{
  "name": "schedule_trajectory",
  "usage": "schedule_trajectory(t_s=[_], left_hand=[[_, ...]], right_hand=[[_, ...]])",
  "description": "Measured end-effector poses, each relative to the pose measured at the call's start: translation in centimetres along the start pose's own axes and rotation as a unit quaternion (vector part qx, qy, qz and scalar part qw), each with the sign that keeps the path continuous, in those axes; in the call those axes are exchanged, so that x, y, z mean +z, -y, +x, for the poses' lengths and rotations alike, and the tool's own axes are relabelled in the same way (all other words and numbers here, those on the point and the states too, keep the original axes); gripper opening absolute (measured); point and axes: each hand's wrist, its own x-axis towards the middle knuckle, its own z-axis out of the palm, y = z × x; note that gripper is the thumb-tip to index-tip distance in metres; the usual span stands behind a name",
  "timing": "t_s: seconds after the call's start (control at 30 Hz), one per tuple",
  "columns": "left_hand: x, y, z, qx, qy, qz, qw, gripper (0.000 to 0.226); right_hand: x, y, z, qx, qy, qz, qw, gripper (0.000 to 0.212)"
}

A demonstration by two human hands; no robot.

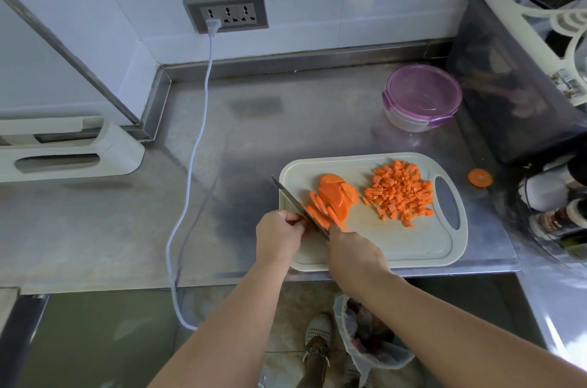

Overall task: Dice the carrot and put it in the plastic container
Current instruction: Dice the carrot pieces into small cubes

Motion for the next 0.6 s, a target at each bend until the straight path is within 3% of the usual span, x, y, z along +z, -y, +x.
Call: schedule_trajectory(t_s=[0.27, 0.4, 0.5, 0.6], left_hand=[[0.1, -0.4, -0.5, 0.020, -0.012, 0.021, 0.999, 0.005], [0.1, -0.4, -0.3, 0.022, -0.015, 0.034, 0.999, 0.015], [-0.2, -0.3, -0.2, 0.010, 0.004, 0.015, 1.000, 0.007], [-0.7, 0.2, 0.2, -0.009, 0.019, -0.017, 1.000, 0.017]], right_hand=[[0.3, -0.5, 0.1, -0.006, -0.014, 0.049, 0.999, 0.025], [-0.6, -1.1, 0.6, 0.001, -0.008, 0.082, 0.997, 0.025], [-1.8, -1.7, 0.5, -0.016, -0.019, 0.089, 0.996, 0.028], [-3.5, -2.4, -0.1, -0.036, -0.035, 0.095, 0.994, 0.025]])
